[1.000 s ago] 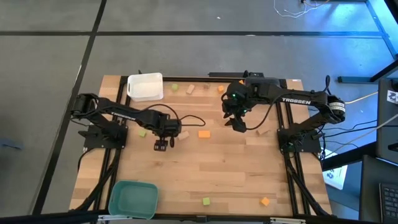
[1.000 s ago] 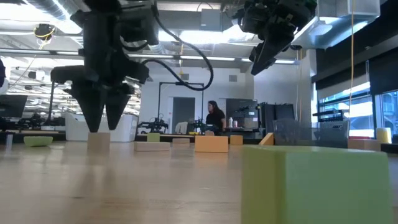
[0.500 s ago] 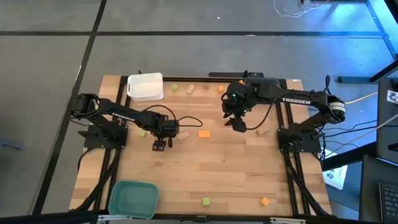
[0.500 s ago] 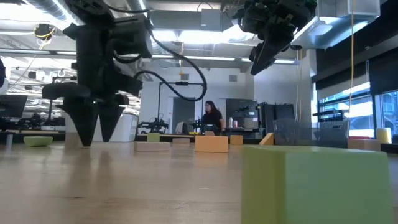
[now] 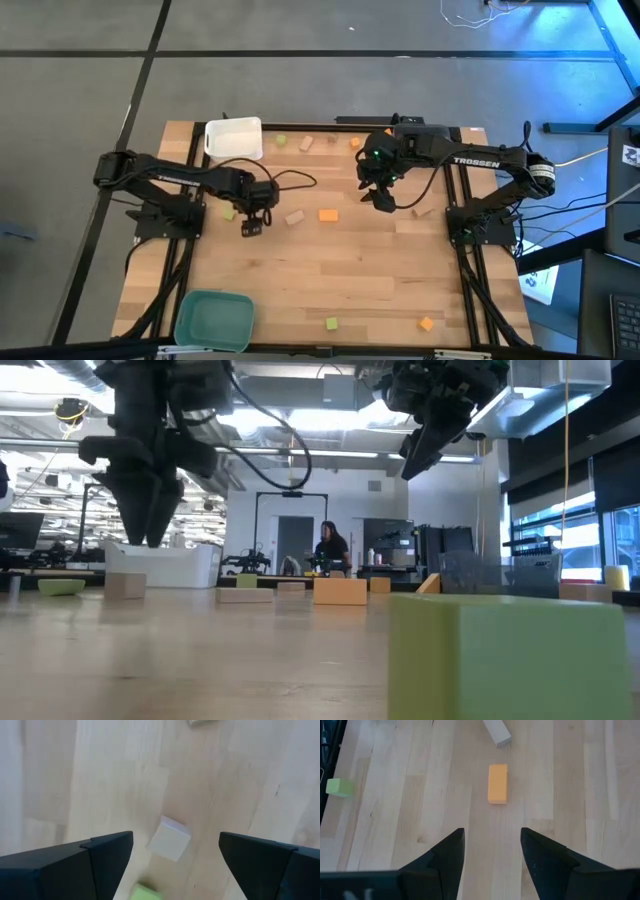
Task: Sort & place blocks by color
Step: Put the brown block into the white bin
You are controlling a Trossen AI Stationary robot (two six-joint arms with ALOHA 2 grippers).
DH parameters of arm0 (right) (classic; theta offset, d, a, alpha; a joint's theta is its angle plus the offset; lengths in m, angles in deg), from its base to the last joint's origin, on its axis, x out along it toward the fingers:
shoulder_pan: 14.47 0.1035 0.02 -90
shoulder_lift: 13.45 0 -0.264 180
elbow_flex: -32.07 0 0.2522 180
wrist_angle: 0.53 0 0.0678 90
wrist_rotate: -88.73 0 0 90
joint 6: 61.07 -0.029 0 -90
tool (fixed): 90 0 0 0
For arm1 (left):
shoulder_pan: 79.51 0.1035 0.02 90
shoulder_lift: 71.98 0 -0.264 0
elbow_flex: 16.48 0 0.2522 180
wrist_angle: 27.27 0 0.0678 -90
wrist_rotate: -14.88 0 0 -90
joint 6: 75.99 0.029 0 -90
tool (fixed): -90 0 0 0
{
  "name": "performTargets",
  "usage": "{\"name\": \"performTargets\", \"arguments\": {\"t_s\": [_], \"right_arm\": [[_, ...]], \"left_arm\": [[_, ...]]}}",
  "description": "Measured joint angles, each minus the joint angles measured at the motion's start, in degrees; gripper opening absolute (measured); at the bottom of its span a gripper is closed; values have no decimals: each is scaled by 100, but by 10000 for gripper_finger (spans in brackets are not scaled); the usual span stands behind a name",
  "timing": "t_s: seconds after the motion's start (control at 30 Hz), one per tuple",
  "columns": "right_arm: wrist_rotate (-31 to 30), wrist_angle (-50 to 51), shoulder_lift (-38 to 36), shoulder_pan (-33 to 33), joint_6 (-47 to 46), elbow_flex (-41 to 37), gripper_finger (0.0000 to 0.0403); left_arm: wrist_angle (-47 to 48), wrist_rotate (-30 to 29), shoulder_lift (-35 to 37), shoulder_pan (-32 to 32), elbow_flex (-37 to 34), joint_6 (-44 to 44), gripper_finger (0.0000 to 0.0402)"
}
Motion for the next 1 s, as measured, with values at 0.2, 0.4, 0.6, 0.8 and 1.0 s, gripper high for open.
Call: {"name": "performTargets", "arguments": {"t_s": [0.2,0.4,0.6,0.8,1.0], "right_arm": [[2,-53,0,0,0,0,195],[2,-61,-2,2,-13,0,195],[2,-63,-2,2,-15,0,195],[2,-76,-2,2,-16,0,195],[2,-76,-2,2,-17,0,195]], "left_arm": [[-66,43,269,-75,-312,808,294],[-232,41,268,-92,-728,1066,294],[-593,39,268,-92,-900,1279,294],[-920,40,186,-92,-900,1687,294],[-941,50,-26,-92,-900,1976,294]]}}
